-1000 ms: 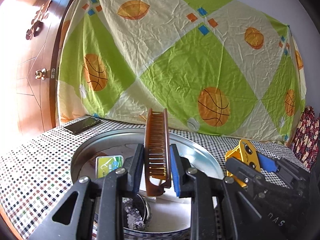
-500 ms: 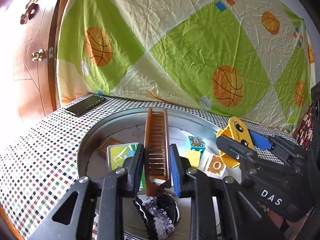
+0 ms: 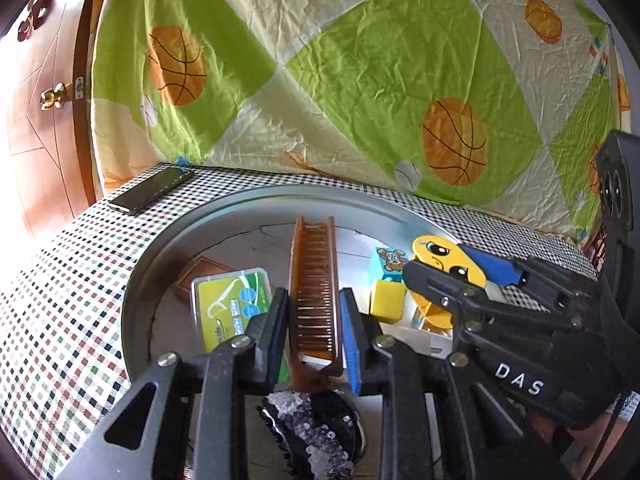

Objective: Organize rigid objects

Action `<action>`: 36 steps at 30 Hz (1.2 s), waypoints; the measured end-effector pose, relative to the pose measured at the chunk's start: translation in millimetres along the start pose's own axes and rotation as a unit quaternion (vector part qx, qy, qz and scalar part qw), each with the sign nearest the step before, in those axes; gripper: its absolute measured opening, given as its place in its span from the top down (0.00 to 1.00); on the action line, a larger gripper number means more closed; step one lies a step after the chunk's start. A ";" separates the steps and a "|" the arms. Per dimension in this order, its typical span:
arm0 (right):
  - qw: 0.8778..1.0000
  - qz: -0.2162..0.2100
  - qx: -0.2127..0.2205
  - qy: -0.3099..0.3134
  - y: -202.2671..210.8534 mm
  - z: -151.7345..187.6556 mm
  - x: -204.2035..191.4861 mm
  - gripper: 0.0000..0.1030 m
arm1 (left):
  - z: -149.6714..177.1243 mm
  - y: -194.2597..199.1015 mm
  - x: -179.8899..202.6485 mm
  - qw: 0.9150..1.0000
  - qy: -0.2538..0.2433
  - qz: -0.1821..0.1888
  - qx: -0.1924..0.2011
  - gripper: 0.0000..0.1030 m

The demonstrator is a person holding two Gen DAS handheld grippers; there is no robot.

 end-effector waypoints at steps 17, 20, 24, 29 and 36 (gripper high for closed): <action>0.997 0.013 0.050 -0.060 37.7 3.0 19.9 0.23 | 1.1 27.0 -12.5 0.998 0.009 -0.046 0.040 0.01; 0.996 0.019 0.064 -0.055 51.0 4.0 15.1 0.23 | 1.3 38.9 -9.7 0.998 0.002 -0.049 0.050 0.01; 0.995 0.032 0.082 -0.046 67.5 4.2 9.7 0.22 | -0.6 53.2 -6.7 0.997 -0.004 -0.055 0.058 0.00; 0.992 0.056 0.106 -0.028 88.5 4.9 3.6 0.16 | -2.3 71.2 -4.6 0.995 -0.006 -0.069 0.068 0.00; 0.990 0.047 0.130 -0.012 116.0 2.4 -6.8 0.07 | -5.2 91.9 -10.8 0.996 0.009 -0.061 0.071 0.00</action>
Point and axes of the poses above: each gripper's, at about its wrist camera, not at the fingertips, and y roughly against the way its jaws point, x to its right, z to its underside, the point moved 1 cm from there along -y, roughly the way its jaws point, and after that the axes turned 2 degrees about z, right-handed, at the moved point
